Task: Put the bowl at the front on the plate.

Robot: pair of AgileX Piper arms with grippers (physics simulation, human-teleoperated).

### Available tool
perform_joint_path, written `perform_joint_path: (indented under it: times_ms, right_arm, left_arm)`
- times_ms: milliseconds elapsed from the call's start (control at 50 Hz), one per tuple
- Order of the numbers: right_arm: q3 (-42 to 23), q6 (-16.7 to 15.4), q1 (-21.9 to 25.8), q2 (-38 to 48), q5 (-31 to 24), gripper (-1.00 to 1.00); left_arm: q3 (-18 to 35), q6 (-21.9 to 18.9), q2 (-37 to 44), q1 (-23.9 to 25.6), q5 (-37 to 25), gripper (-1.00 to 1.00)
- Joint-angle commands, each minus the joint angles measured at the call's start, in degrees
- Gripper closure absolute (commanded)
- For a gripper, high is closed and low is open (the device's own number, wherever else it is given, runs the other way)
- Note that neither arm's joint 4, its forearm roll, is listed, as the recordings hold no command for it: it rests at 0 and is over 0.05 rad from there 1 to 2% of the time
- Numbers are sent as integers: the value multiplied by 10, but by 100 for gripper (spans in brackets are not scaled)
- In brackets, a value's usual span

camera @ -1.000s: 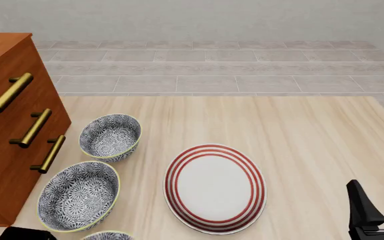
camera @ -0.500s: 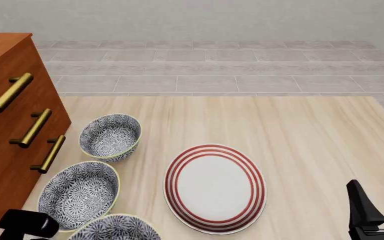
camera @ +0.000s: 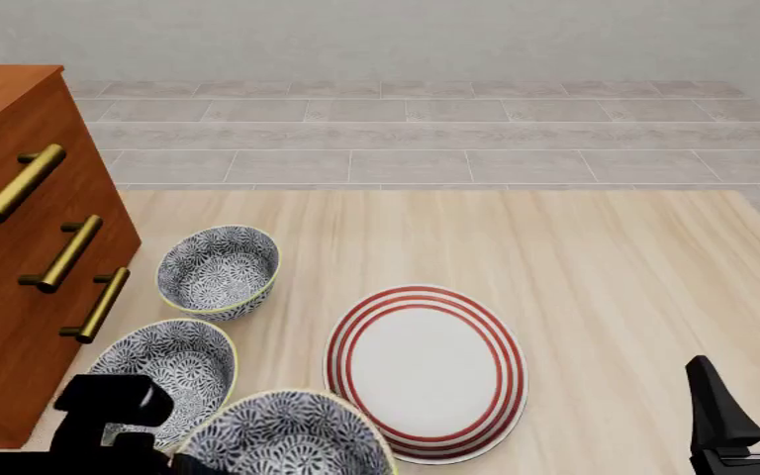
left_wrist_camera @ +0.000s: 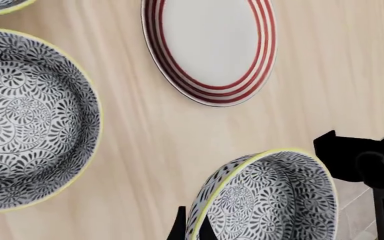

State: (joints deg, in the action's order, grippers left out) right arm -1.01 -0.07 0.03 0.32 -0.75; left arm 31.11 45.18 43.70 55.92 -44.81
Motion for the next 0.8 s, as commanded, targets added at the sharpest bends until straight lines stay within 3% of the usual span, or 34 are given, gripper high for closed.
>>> perform_joint_path:
  times_ms: [20, 360, 800]
  right_arm:
    - [3, 0, 0, 0, 3, -100]
    - [3, 0, 0, 0, 3, -100]
    - [3, 0, 0, 0, 3, -100]
  left_arm:
    - [33, 6, 46, 15, 30, 100]
    - [84, -17, 125, -29, 60, 100]
    - [133, -12, 195, -38, 92, 100]
